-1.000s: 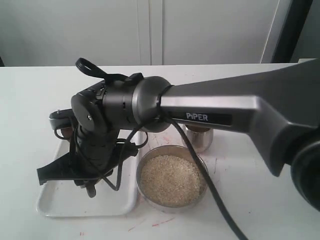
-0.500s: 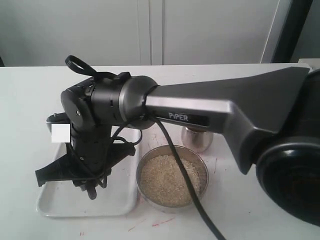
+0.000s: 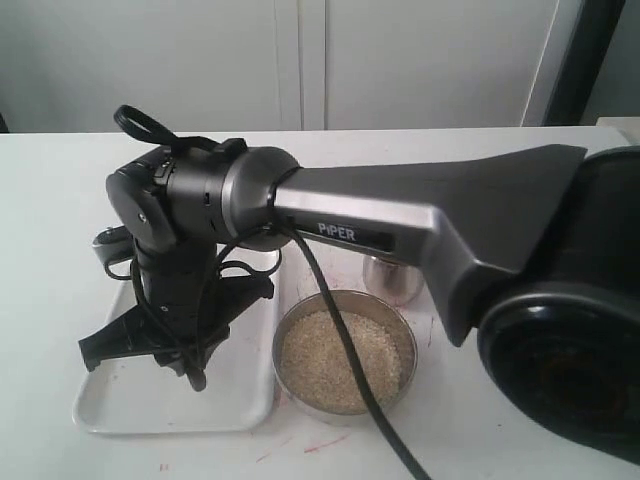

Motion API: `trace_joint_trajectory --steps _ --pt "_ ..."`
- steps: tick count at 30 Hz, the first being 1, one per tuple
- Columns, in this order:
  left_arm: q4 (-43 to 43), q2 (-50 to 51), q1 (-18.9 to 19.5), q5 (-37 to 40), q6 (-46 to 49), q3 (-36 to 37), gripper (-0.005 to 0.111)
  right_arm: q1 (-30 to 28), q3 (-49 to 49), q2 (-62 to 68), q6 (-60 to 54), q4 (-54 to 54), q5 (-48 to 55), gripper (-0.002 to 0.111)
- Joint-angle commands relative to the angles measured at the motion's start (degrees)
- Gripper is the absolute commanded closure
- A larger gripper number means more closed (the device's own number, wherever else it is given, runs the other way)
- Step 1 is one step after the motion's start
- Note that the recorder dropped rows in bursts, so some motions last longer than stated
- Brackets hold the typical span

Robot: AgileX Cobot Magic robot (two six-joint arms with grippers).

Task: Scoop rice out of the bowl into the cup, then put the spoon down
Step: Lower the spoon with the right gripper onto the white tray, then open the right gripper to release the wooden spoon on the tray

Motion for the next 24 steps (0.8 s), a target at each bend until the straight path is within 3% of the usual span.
trace_joint_trajectory --steps 1,24 --pt "0.0 0.0 0.1 -0.3 -0.3 -0.2 0.092 -0.2 -1.0 -0.2 -0.1 -0.8 1.5 0.108" --pt "0.0 0.0 0.1 -0.3 -0.3 -0.2 0.092 -0.2 -1.2 1.8 -0.9 -0.8 0.7 0.108"
